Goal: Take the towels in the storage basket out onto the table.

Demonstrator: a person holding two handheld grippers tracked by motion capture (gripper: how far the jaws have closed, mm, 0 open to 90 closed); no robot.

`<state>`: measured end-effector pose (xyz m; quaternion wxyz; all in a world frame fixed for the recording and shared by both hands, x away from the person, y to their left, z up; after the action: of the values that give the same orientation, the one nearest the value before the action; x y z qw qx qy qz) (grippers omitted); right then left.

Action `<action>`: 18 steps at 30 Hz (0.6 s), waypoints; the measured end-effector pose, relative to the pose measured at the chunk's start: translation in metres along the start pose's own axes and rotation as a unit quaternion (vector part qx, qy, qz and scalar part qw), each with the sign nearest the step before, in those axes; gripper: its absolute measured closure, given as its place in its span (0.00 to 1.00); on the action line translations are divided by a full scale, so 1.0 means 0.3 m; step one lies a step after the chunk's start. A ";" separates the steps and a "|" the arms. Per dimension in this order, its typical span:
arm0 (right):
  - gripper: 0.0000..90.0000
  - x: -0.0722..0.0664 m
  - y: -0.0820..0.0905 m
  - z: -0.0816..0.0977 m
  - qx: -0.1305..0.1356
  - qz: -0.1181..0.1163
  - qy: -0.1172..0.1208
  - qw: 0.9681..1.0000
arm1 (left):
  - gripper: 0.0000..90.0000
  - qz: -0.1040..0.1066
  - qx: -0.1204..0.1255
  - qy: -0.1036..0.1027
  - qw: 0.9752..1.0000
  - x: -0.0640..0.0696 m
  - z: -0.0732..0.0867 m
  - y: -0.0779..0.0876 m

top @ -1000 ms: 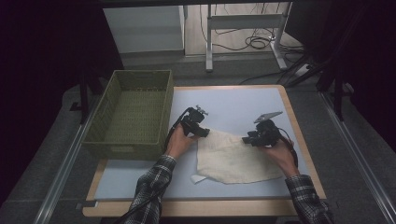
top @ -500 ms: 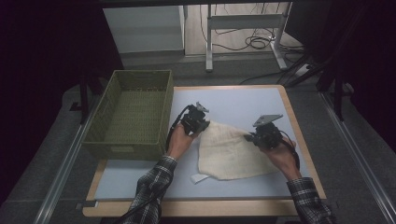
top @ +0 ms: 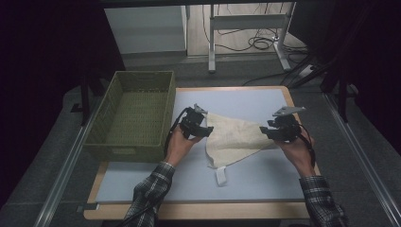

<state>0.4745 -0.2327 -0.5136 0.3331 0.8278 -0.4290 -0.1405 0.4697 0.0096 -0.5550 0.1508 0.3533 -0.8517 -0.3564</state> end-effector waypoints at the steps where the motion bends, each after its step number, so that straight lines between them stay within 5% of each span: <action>1: 0.62 0.013 0.005 0.022 -0.004 -0.001 -0.002 1.000 | 0.46 0.010 -0.003 -0.003 1.000 0.020 0.019 0.002; 11: 0.60 0.150 0.040 0.215 -0.026 0.005 -0.049 0.998 | 0.44 0.078 -0.012 -0.020 0.997 0.175 0.160 0.057; 18: 0.57 0.181 -0.034 0.275 -0.036 0.008 -0.053 0.998 | 0.42 0.092 -0.003 -0.029 0.995 0.256 0.181 0.047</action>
<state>0.4703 -0.3076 -0.5785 0.3408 0.8030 -0.4476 -0.1967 0.3809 -0.0106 -0.5827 0.1595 0.2621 -0.8836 -0.3537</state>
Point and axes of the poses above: each handheld gripper's, and its own axes: y roughly backward along the jaws, z roughly out of its underside, x roughly to its right, the point moved 10 cm from there along -y, roughly forward along the jaws, and after that the axes turned 5 degrees about -y, right-handed, at the moved point
